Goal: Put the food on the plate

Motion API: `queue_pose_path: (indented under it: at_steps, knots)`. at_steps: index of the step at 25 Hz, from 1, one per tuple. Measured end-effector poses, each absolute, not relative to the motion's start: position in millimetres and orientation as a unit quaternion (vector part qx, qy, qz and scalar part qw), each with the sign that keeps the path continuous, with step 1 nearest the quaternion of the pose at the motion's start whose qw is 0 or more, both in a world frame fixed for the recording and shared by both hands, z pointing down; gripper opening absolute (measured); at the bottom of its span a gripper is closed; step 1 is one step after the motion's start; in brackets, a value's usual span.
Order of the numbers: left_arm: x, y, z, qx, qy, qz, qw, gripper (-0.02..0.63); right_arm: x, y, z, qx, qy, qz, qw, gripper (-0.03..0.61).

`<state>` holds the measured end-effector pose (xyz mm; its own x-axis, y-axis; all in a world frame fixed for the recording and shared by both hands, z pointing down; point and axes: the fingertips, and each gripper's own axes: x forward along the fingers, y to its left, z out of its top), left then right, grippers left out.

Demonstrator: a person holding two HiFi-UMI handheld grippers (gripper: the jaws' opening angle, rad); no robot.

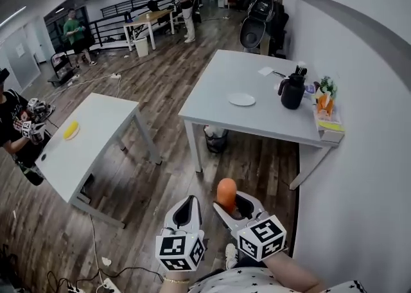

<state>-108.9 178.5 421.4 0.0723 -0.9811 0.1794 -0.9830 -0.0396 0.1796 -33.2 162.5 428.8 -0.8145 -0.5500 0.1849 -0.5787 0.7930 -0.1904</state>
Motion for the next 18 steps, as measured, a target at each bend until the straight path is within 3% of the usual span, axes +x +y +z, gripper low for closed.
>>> queue_pose_path:
  at_steps: [18]
  knots:
    - [-56.5, -81.8, 417.5, 0.755, -0.644, 0.023, 0.118, 0.008, 13.4, -82.7, 427.2, 0.337, -0.931, 0.129, 0.049, 0.213]
